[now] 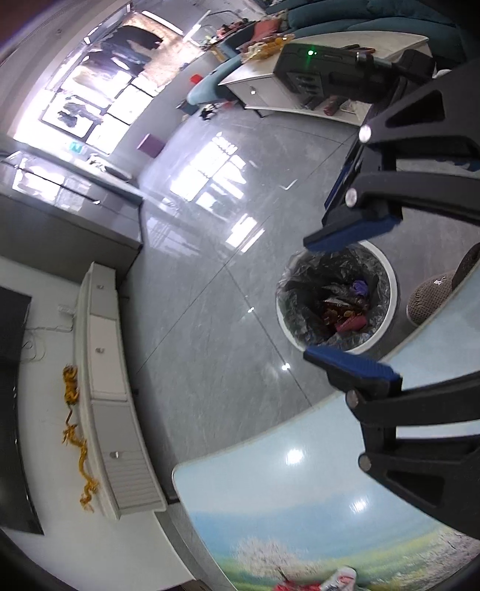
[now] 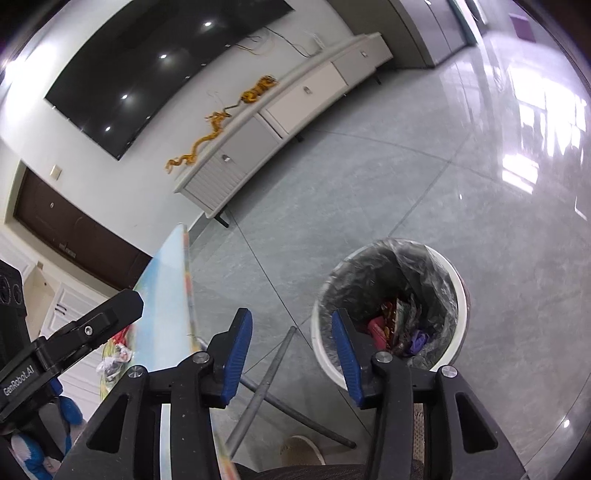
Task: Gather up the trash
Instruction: 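Move both tools back to the table toward the white bag and red wrapper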
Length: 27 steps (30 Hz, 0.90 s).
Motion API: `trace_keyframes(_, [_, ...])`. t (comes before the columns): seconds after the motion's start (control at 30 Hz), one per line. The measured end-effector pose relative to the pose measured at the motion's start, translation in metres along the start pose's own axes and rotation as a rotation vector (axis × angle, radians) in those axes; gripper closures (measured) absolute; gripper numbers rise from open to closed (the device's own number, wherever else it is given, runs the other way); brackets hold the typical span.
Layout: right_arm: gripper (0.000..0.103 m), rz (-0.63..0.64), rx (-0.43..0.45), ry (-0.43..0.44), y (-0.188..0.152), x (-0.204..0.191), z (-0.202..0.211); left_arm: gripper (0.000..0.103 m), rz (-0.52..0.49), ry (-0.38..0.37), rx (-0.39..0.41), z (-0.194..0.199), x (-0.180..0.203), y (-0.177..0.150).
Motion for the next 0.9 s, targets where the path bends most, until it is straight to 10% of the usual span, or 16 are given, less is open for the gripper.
trace_keyframes(0.9, [0.054, 0.235, 0.153, -0.003, -0.015, -0.124, 0.07, 0.045, 0.151, 0.234, 0.343, 0.197, -0.148, -0.057])
Point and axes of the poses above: each gripper's, at about its wrist camera, not at the fingertips, and z roughly against the way its jaws point, x to its right, y to its top, the point moved 4 cm from there along -z, roughly the way its jaws point, and after that the axes turned 3 degrees about -z, right-handed, at the moved point
